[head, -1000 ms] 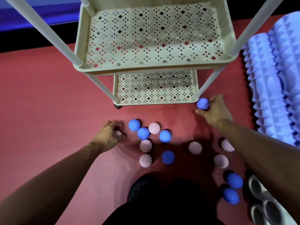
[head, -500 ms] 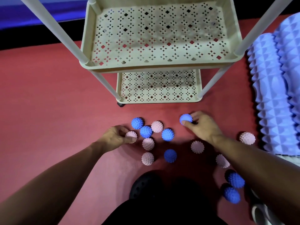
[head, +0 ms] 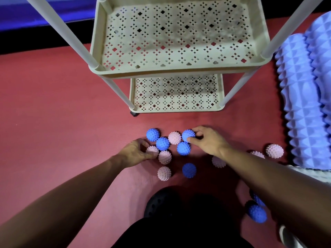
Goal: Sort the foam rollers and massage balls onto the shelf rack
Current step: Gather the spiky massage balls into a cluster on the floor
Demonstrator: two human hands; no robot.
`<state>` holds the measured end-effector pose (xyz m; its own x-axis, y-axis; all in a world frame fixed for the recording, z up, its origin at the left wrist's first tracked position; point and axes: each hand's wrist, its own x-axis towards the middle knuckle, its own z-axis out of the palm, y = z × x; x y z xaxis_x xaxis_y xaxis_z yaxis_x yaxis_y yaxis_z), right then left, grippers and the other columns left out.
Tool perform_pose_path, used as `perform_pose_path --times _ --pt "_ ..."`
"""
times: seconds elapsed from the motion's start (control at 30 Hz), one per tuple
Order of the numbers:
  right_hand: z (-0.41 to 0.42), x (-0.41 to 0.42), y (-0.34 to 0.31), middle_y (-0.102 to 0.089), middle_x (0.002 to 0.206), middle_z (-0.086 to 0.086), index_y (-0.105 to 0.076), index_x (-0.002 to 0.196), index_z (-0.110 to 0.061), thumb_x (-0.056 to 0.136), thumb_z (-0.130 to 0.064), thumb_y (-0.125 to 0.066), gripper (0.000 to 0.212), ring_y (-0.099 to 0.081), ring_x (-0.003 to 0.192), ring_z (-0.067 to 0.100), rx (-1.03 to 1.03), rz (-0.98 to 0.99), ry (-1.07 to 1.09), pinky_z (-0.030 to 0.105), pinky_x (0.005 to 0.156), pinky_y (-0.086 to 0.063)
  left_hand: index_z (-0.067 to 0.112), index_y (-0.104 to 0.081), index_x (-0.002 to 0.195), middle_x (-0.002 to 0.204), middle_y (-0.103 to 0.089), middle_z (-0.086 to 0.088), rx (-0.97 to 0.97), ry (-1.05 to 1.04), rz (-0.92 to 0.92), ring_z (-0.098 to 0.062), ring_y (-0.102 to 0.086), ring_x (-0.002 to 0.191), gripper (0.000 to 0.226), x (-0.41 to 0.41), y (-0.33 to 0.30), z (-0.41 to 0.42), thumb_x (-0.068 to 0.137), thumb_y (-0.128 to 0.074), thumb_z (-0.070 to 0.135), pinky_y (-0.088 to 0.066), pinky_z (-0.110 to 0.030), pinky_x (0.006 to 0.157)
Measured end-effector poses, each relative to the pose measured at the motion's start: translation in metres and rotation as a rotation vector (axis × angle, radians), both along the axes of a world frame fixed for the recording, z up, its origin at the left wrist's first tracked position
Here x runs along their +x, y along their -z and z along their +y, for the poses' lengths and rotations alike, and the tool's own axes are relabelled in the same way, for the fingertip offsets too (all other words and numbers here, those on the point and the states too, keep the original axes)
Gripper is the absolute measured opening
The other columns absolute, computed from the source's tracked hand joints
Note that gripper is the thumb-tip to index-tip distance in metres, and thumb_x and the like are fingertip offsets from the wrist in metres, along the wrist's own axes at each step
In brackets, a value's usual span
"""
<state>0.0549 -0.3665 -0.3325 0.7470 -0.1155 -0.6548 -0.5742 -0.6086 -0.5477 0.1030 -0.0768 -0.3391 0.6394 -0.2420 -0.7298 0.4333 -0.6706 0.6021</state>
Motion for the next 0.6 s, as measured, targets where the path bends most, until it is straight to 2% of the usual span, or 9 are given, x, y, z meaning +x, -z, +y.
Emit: perform_pose_path --times 0.1,0.17,0.2,0.3,0.37,0.47,0.53,0.6 --pt "-0.004 -0.002 0.002 -0.065 0.126 -0.007 -0.056 0.137 -0.032 0.083 -0.053 -0.073 0.059 -0.063 0.112 0.015 0.006 -0.004 -0.026 0.039 0.106 -0.046 0.012 -0.053 0.106 0.122 -0.062 -0.005 0.045 0.112 -0.045 -0.002 -0.060 0.084 0.051 -0.002 -0.003 -0.001 0.077 -0.089 0.034 -0.048 -0.011 0.071" --pt "-0.006 -0.004 0.001 -0.064 0.119 -0.008 -0.055 0.134 -0.030 0.082 -0.053 -0.075 0.060 -0.063 0.108 0.015 -0.003 -0.050 -0.017 0.040 0.103 -0.048 0.026 -0.050 0.107 0.117 -0.054 0.003 0.188 0.288 -0.222 -0.011 -0.055 0.094 0.059 -0.004 -0.007 0.001 0.071 -0.082 0.060 -0.046 -0.024 0.085" --pt "-0.008 -0.006 -0.001 -0.063 0.112 -0.010 -0.058 0.127 -0.030 0.081 -0.051 -0.076 0.054 -0.063 0.101 0.013 -0.021 -0.121 -0.018 0.038 0.098 -0.050 0.028 -0.050 0.107 0.112 -0.050 0.006 0.242 0.371 -0.341 -0.012 -0.052 0.096 0.057 -0.004 -0.010 0.001 0.072 -0.077 0.065 -0.043 -0.027 0.087" --pt "-0.012 -0.019 -0.013 -0.057 0.090 -0.014 -0.061 0.096 -0.031 0.079 -0.050 -0.077 0.030 -0.055 0.080 0.004 -0.112 -0.366 -0.133 0.033 0.079 -0.051 0.029 -0.053 0.100 0.102 -0.048 0.011 0.196 0.498 -0.630 -0.012 -0.051 0.093 0.046 -0.011 -0.029 -0.005 0.079 -0.063 0.069 -0.044 -0.030 0.083" --pt "-0.009 -0.031 -0.021 -0.058 0.087 -0.014 -0.061 0.091 -0.029 0.079 -0.057 -0.074 0.033 -0.053 0.078 0.004 -0.129 -0.361 -0.280 0.032 0.077 -0.050 0.032 -0.052 0.092 0.096 -0.052 0.011 0.143 0.592 -0.671 -0.015 -0.055 0.092 0.038 -0.020 -0.030 -0.008 0.083 -0.063 0.067 -0.047 -0.034 0.083" --pt "0.002 -0.048 -0.018 -0.062 0.093 -0.015 -0.064 0.095 -0.028 0.078 -0.074 -0.061 0.049 -0.058 0.093 0.009 -0.212 -0.274 -0.542 0.031 0.090 -0.046 0.030 -0.058 0.100 0.100 -0.062 0.005 0.109 0.820 -0.718 -0.024 -0.064 0.100 0.041 -0.036 -0.019 -0.005 0.084 -0.063 0.068 -0.054 -0.038 0.090" --pt "0.010 -0.055 -0.014 -0.065 0.102 -0.014 -0.065 0.100 -0.030 0.074 -0.083 -0.051 0.061 -0.058 0.106 0.010 -0.327 -0.226 -0.687 0.031 0.098 -0.035 0.027 -0.062 0.100 0.097 -0.061 0.005 0.119 0.950 -0.790 -0.023 -0.063 0.096 0.046 -0.043 -0.013 -0.002 0.083 -0.061 0.070 -0.055 -0.034 0.084" --pt "0.015 -0.055 -0.013 -0.067 0.108 -0.014 -0.065 0.101 -0.031 0.072 -0.084 -0.052 0.062 -0.058 0.111 0.011 -0.375 -0.184 -0.699 0.032 0.101 -0.031 0.024 -0.062 0.095 0.092 -0.062 0.005 0.118 0.988 -0.863 -0.023 -0.064 0.089 0.047 -0.045 -0.011 0.000 0.080 -0.061 0.068 -0.053 -0.031 0.078"
